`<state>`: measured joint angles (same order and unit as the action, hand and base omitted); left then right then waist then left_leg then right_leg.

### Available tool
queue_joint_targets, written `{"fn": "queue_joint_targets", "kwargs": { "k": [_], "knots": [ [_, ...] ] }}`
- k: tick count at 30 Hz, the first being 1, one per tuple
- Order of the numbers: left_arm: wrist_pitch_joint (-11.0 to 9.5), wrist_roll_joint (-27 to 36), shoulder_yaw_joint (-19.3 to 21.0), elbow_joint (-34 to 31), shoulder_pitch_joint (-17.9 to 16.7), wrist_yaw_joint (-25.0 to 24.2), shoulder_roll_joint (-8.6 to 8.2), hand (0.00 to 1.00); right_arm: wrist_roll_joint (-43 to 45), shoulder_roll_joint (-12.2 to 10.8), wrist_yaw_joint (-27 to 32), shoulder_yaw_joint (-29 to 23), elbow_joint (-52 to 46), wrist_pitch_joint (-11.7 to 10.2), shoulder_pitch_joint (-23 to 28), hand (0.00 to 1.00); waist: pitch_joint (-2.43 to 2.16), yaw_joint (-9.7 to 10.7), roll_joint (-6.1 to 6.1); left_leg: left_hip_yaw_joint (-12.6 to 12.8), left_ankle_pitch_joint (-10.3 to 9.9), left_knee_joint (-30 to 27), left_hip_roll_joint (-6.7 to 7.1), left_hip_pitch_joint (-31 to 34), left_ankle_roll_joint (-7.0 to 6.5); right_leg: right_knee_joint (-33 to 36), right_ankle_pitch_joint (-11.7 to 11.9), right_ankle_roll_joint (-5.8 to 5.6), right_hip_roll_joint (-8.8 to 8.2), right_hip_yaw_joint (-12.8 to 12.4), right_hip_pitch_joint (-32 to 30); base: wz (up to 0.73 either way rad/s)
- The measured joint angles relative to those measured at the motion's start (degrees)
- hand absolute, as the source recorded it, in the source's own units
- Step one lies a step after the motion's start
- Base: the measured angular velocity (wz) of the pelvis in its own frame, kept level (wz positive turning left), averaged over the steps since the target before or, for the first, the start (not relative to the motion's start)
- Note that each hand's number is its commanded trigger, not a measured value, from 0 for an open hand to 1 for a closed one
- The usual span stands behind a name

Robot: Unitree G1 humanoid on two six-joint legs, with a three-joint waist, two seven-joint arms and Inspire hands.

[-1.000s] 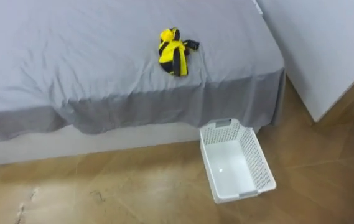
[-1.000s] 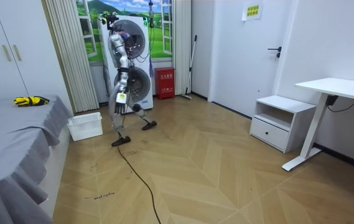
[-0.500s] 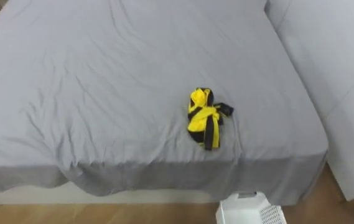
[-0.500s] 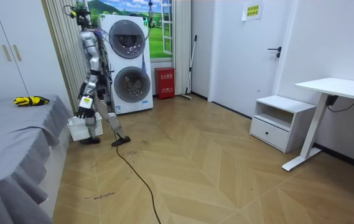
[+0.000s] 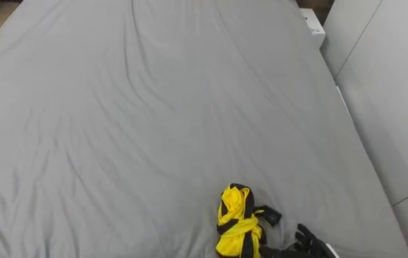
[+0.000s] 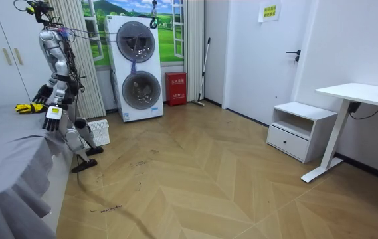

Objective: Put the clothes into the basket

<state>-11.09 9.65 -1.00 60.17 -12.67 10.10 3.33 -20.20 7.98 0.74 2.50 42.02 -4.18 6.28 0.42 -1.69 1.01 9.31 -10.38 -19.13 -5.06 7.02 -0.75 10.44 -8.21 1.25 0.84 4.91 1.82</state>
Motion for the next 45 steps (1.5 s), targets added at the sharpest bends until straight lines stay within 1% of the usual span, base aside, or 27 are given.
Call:
{"fn": "queue_joint_targets", "kwargs": {
  "k": [1, 2, 3, 6, 7, 8, 12, 16, 19, 22, 25, 27, 29, 33, 36, 45],
  "knots": [
    [0.21, 0.0, -0.25, 0.25, 0.15, 0.0, 0.07, 0.0, 0.09, 0.03, 0.0, 0.0, -0.4, 0.0, -0.05, 0.0, 0.05, 0.03, 0.19, 0.0, 0.31, 1.01, 0.7, -0.73, -0.09, -0.54, -0.14, -0.21, -0.53, 0.01, 0.49, 0.09],
    [0.45, -0.01, -0.36, 0.24, 0.23, -0.01, -0.03, 0.0, 0.39, 0.02, -0.05, 0.01, -1.24, -0.01, -0.24, 0.0, 0.17, 0.01, 0.63, 0.13, 0.81, 2.47, 1.73, -1.47, -0.18, -1.48, -0.52, -0.77, -1.28, 0.05, 0.95, 0.0],
    [0.45, -0.04, -0.3, 0.2, 0.31, -0.01, -0.19, 0.0, 0.54, 0.03, -0.17, 0.0, -2.1, -0.01, -0.4, 0.0, 0.29, -0.08, 0.79, 0.19, 1.34, 3.63, 2.45, -1.83, -0.17, -1.98, -0.65, -0.82, -1.72, 0.31, 1.21, 0.0],
    [0.49, -0.21, -0.3, 0.21, 0.45, -0.01, -0.23, 0.0, 0.4, 0.01, -0.37, 0.17, -2.64, -0.09, -0.68, 0.0, 0.41, -0.13, 0.9, 0.19, 2.48, 5.88, 3.48, -2.58, -0.09, -1.99, -0.74, -0.71, -1.95, 0.85, 0.99, 0.0],
    [0.48, -0.27, -0.24, 0.21, 0.48, 0.08, 0.04, 0.0, 0.36, 0.01, -0.61, 0.28, -2.86, -0.09, -0.67, 0.0, 0.42, -0.2, 1.36, 0.14, 2.77, 6.6, 3.86, -2.66, -0.02, -1.9, -1.33, -0.14, -1.97, 0.81, 0.73, 0.0],
    [0.48, -0.38, -0.26, 0.16, 0.66, 0.37, 0.43, 0.0, 0.35, 0.05, -0.55, 0.34, -3.68, -0.09, -0.66, 0.0, 0.31, -0.24, 1.52, 0.07, 3.01, 6.65, 3.98, -2.13, 0.02, -1.8, -1.75, 0.05, -2.28, 0.79, 0.01, 0.0],
    [0.52, -2.07, -0.29, 0.72, 1.89, 0.39, 1.17, 0.0, 0.5, 0.05, 0.64, 0.79, -4.9, -0.09, -0.91, 0.0, 0.02, -0.38, 1.93, -0.16, 3.48, 6.68, 4.07, -1.05, -0.06, -1.6, -1.8, 0.09, -2.18, 1.83, -0.89, 0.07],
    [0.53, -3.02, -0.29, 2.27, 3.01, 0.39, 1.8, 0.0, 0.48, 0.03, 1.65, 0.98, -4.89, -0.09, -2.56, 0.0, -0.06, -0.4, 2.04, -0.34, 3.58, 6.68, 4.36, -0.01, -0.22, -1.58, -1.75, 0.0, -2.43, 2.27, -1.84, 0.05],
    [0.55, -3.07, -0.1, 2.75, 3.26, 0.39, 2.65, 0.0, 0.7, 0.01, 1.89, 1.86, -4.9, -0.09, -3.33, 0.0, -0.17, -0.47, 2.3, -0.44, 3.57, 7.08, 4.65, 0.58, -0.27, -1.52, -1.71, -0.15, -2.6, 2.26, -2.5, 0.01],
    [0.81, -3.07, 0.7, 3.06, 3.53, 0.39, 2.97, 0.0, 1.35, -0.09, 2.0, 3.17, -4.9, -0.09, -3.92, 0.0, -0.15, -0.6, 2.32, -0.21, 3.46, 7.2, 4.65, 1.19, -0.4, -1.57, -1.7, -0.16, -2.61, 1.95, -3.22, -0.05],
    [1.11, -2.97, 0.43, 4.56, 4.78, 0.4, 3.42, 0.0, 1.6, 0.08, 2.16, 4.92, -4.97, -0.09, -4.57, 0.0, -0.1, -0.79, 2.2, 0.06, 3.46, 7.41, 4.52, 1.78, -0.4, -1.12, -1.7, -0.16, -2.57, 1.98, -4.21, -0.06],
    [1.28, -2.96, 0.03, 5.82, 5.45, 0.4, 4.04, 0.0, 1.85, 0.03, 2.18, 6.7, -6.24, -0.01, -4.53, 0.0, -0.09, -0.91, 2.21, 0.14, 3.4, 7.45, 4.33, 1.67, -0.31, -0.53, -1.7, -0.16, -2.51, 2.66, -4.41, -0.02],
    [1.41, -2.97, 0.02, 6.19, 5.67, 0.41, 4.13, 0.0, 2.35, -0.07, 1.99, 7.77, -7.4, 0.0, -4.62, 0.0, -0.07, -0.91, 2.2, 0.06, 3.39, 7.49, 4.33, 1.78, -0.32, -0.51, -1.7, -0.16, -2.57, 2.93, -4.58, 0.0],
    [2.01, -2.95, -0.39, 6.05, 6.26, 0.41, 4.26, 0.0, 2.61, -0.68, 1.41, 9.99, -6.99, 0.06, -4.8, 0.0, 0.17, -0.97, 2.57, -0.04, 3.32, 7.52, 4.42, 2.18, -0.42, -0.48, -1.7, -0.16, -2.63, 3.06, -4.95, 0.0],
    [2.4, -2.93, -0.76, 6.08, 6.98, 0.53, 4.42, 0.0, 2.63, -0.7, 0.14, 11.65, -6.62, 0.15, -4.49, 0.0, 0.26, -0.92, 2.77, -0.16, 3.33, 7.32, 4.56, 2.75, -0.46, -0.53, -1.71, -0.18, -2.73, 3.32, -5.35, 0.0],
    [2.42, -2.91, -1.38, 5.39, 6.79, 2.48, 4.65, 0.0, 4.01, -0.56, -2.59, 11.88, -6.54, 0.25, -3.43, 0.0, 0.06, -0.43, 3.11, -0.11, 3.38, 7.45, 4.65, 4.39, -0.5, -0.68, -1.7, -0.2, -2.73, 3.69, -6.96, 0.0]
  ]
}}
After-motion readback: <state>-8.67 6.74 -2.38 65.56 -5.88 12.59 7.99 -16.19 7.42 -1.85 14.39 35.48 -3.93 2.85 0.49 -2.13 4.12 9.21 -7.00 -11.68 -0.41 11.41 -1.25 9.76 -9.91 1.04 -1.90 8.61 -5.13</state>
